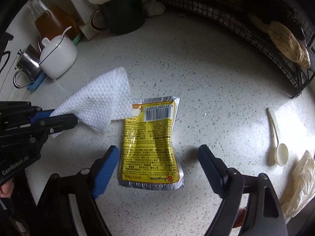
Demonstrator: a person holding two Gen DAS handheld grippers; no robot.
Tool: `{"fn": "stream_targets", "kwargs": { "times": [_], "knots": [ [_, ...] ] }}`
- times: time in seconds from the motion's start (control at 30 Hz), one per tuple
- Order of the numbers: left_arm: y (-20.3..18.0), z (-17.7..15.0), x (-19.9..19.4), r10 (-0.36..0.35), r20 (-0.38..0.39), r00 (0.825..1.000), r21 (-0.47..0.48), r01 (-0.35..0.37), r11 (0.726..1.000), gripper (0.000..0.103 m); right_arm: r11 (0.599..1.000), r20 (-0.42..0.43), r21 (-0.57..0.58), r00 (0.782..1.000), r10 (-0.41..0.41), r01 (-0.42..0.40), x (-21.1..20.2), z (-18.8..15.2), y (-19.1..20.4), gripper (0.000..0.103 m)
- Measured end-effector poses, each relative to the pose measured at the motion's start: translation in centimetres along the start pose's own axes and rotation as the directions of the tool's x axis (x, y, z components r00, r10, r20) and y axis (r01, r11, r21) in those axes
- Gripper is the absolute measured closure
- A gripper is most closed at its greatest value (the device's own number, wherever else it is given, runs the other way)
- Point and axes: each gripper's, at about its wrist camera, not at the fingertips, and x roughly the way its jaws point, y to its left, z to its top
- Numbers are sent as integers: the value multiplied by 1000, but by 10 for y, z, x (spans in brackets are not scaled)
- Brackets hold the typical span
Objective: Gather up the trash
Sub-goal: 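Grasp the yellow snack packet with the right tool while the left holds the wipe, then carry the wipe and packet down from the counter to the red bin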
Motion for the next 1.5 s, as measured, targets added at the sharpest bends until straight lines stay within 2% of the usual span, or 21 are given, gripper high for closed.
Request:
{"fn": "stream_targets", "kwargs": {
  "times": [0.1,0.3,0.47,0.77,0.9,0.93,1.07,1.23,1.4,1.5],
  "knots": [
    [0,-3,-2,14,0,1000,6,-14,1000,96,999,8,-41,1000,19,-19,-2,-5,8,50],
    [-14,-11,-9,38,-5,999,9,-38,999,96,998,21,-37,998,60,-59,-6,-22,2,60],
    [-39,-19,-21,35,7,999,38,-35,999,96,998,8,29,998,58,-59,-15,-40,-16,62],
    [-93,-31,-35,-3,37,999,137,-2,991,95,991,76,133,997,21,-31,-57,-78,-31,62],
    [-116,-44,-45,-27,50,998,177,17,984,95,983,108,185,994,-12,-8,-84,-109,-48,62],
    [-125,-45,-44,-32,55,998,188,21,982,95,980,118,198,993,-21,-3,-82,-104,-40,62],
    [-159,-68,-58,-54,77,996,242,34,970,95,971,147,240,987,-61,25,-115,-146,-49,62],
    [-203,-106,-76,-87,98,991,313,53,948,95,952,177,301,978,-113,55,-159,-220,-70,62],
    [-256,-156,-96,-143,97,985,382,96,919,95,915,179,391,968,-176,94,-190,-293,-73,62],
    [-289,-191,-101,-182,94,979,436,124,891,95,889,172,441,960,-222,126,-207,-337,-70,62]
  ]
}}
